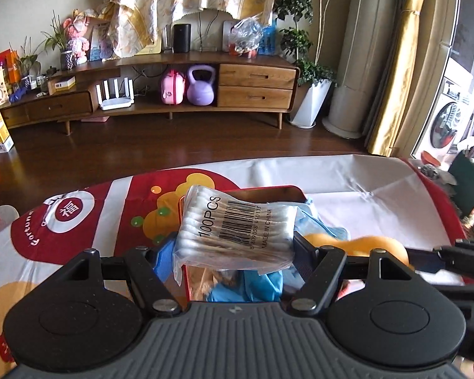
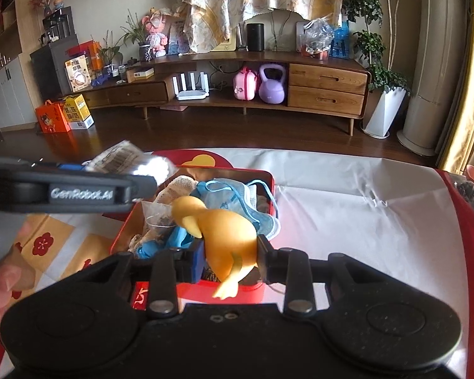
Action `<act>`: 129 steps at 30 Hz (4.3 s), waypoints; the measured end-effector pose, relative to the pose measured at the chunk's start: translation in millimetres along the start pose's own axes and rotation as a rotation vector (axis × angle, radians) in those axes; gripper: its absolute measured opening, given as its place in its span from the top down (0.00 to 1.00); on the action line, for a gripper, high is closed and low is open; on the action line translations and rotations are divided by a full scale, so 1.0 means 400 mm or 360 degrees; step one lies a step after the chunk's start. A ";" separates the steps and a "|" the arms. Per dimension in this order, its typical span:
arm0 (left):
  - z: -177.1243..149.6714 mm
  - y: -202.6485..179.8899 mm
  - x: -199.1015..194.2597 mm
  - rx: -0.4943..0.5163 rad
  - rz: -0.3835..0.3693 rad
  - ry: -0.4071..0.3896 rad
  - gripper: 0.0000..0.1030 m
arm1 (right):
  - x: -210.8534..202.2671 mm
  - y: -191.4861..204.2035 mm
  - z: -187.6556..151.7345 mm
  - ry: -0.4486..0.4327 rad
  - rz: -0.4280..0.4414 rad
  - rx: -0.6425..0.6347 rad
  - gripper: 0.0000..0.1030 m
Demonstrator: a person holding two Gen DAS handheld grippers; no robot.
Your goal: Organize soft objects
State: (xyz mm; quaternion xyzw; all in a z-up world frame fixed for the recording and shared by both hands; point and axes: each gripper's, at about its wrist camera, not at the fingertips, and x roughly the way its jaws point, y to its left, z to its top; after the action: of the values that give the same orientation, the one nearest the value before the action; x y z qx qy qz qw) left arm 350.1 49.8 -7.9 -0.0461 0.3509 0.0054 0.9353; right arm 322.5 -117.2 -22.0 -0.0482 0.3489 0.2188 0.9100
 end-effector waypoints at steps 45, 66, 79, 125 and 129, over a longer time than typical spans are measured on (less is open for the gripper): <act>-0.044 -0.011 0.276 0.0030 -0.0025 0.0245 0.29 | 0.129 -0.003 -0.029 0.0067 0.0095 -0.0139 0.47; -0.035 0.008 0.020 0.0007 -0.0011 0.0063 0.27 | -0.077 0.032 -0.018 -0.0041 0.0060 -0.0102 0.30; -0.076 0.000 -0.169 0.0019 -0.0074 -0.0047 0.19 | -0.223 0.024 -0.055 -0.0128 0.0059 -0.0038 0.15; -0.352 -0.057 -0.458 0.0014 -0.0093 -0.0211 0.00 | -0.416 0.017 -0.283 -0.0383 0.0147 0.0128 0.00; -0.363 -0.055 -0.465 -0.0010 -0.0112 -0.0211 0.00 | -0.416 0.029 -0.286 -0.0386 0.0153 0.0117 0.00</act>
State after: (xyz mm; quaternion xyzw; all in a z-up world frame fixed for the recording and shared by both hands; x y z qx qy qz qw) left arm 115.3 19.1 7.3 -0.0608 0.2862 -0.0234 0.9560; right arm 137.4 -194.9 1.7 0.0287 0.2460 0.2534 0.9351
